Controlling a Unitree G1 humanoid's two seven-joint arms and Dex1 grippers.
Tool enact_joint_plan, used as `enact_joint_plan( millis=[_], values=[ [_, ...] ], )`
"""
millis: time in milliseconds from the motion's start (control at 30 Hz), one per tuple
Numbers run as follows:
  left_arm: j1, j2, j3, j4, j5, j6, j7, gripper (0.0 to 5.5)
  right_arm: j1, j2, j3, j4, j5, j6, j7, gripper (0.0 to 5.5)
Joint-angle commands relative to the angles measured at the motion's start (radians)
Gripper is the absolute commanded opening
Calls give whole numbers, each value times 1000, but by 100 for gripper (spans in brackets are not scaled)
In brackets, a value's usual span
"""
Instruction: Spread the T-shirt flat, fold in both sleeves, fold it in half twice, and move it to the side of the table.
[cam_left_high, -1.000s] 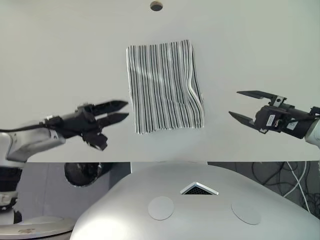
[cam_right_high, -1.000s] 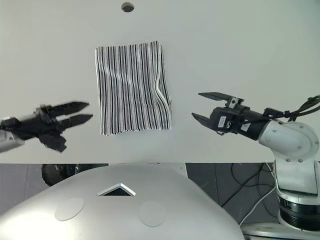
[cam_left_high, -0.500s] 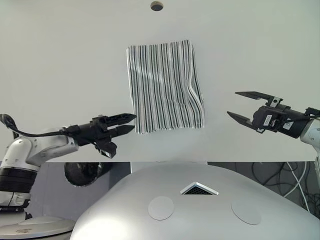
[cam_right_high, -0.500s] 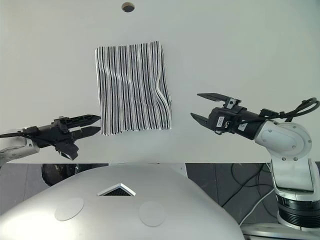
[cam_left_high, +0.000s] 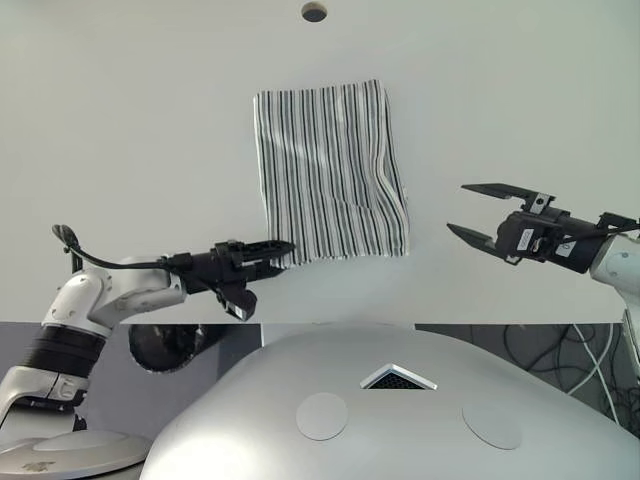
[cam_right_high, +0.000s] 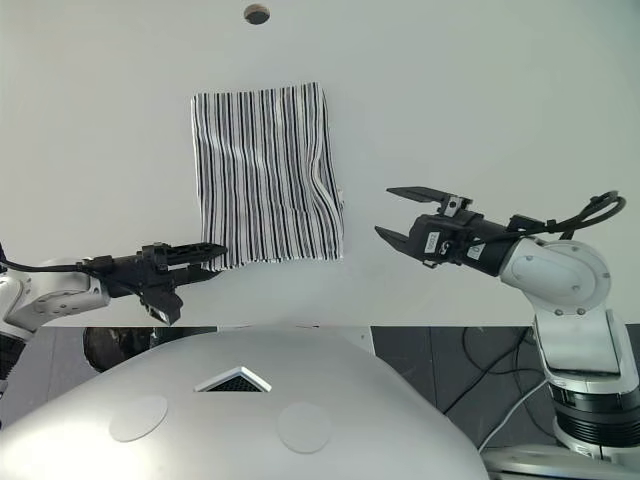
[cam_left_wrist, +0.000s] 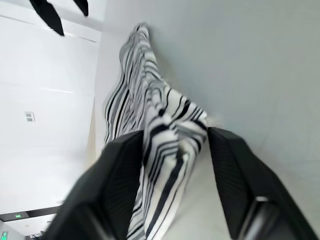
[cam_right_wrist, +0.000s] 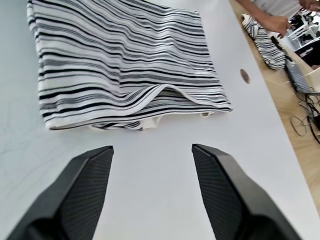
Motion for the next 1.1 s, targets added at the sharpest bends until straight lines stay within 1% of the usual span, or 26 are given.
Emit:
enact_joint_plan(
  millis=[33, 133, 233, 300, 333, 467, 500, 667, 867, 1100],
  values=[
    [-14, 8, -9, 15, -4, 13, -13, 160, 72, -61, 26, 6, -43, -46, 39, 297],
    [-17, 14, -15, 17, 0, 9, -13, 111, 90, -92, 70, 23, -102, -93, 48, 297],
    [-16, 20, -21, 16, -5, 8, -19, 54, 39, -107, 162, 82, -286, -192, -3, 297],
    [-15, 22, -25, 15, -8, 9, -25, 7, -13, -98, 218, 109, -395, -226, -40, 297],
    [-16, 24, -26, 15, -11, 8, -27, 5, -38, -90, 241, 113, -430, -235, -53, 297],
    [-20, 25, -31, 19, -14, 10, -34, 5, -122, -53, 324, 122, -562, -249, -110, 363],
    [-21, 26, -32, 19, -14, 11, -34, 5, -133, -47, 338, 119, -588, -257, -124, 369],
    [-33, 30, -33, 23, -15, 16, -40, 5, -153, -30, 408, 49, -619, -273, -121, 369],
    [-44, 23, -36, 22, -24, 21, -46, 5, -203, -24, 498, 63, -646, -296, -97, 369],
    [-47, 24, -41, 5, -41, 24, -53, 4, -302, -26, 536, 206, -679, -330, -142, 369]
  ],
)
